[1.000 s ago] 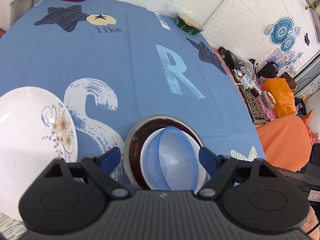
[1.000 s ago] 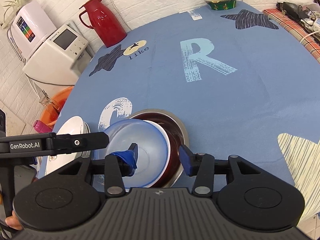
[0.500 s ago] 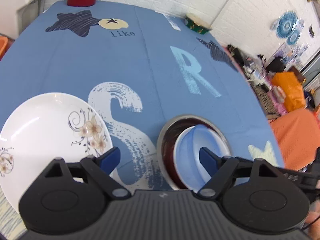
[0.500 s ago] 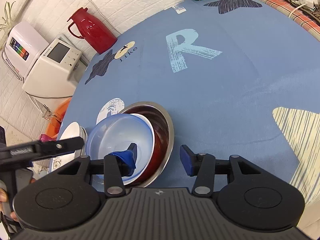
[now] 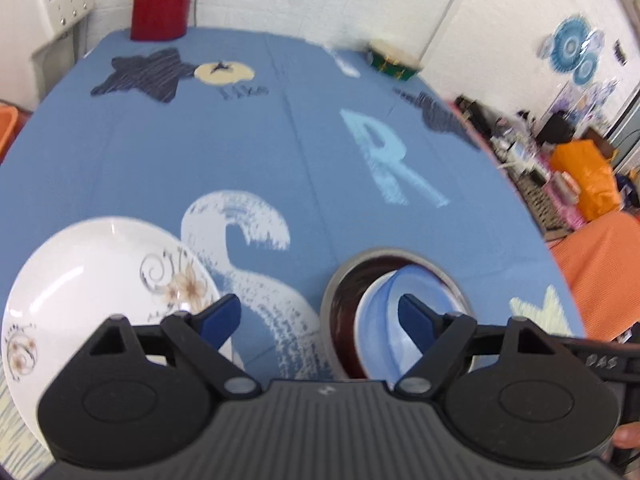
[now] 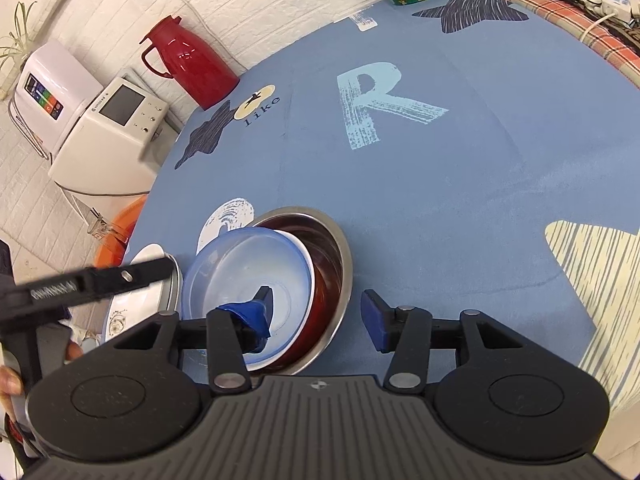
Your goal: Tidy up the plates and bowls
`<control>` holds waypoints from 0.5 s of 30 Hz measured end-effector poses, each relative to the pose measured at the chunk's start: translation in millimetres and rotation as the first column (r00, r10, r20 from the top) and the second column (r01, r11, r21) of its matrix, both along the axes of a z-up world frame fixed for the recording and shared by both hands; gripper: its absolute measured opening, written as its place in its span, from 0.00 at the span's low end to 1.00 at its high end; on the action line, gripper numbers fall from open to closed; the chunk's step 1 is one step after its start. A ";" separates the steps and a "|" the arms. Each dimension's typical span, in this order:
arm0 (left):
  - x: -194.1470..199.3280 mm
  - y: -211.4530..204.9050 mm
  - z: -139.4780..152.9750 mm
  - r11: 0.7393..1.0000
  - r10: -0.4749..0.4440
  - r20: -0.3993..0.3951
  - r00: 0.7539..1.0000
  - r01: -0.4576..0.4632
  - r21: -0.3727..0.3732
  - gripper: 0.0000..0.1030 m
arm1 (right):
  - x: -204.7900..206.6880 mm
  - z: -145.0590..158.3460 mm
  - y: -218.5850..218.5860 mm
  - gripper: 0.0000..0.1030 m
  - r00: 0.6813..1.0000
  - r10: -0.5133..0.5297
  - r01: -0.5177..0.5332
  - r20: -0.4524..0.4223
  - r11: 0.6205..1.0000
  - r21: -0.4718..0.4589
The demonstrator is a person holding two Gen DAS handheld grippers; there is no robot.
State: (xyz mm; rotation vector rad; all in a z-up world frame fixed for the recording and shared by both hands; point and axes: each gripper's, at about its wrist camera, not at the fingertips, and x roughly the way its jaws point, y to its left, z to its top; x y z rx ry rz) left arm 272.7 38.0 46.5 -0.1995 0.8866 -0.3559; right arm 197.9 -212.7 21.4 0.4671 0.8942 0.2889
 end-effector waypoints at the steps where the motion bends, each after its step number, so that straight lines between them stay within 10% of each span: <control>1: -0.2 2.8 6.0 1.000 -0.003 0.015 1.000 0.003 0.001 0.79 | -1.1 -0.5 -1.3 0.33 1.000 -0.003 0.003 -0.004 1.000 0.006; 15: 52.1 -0.9 -18.4 0.960 -0.199 -0.210 0.957 0.234 0.153 0.79 | -5.1 -11.1 -12.8 0.34 0.998 -0.049 0.050 -0.036 0.999 0.007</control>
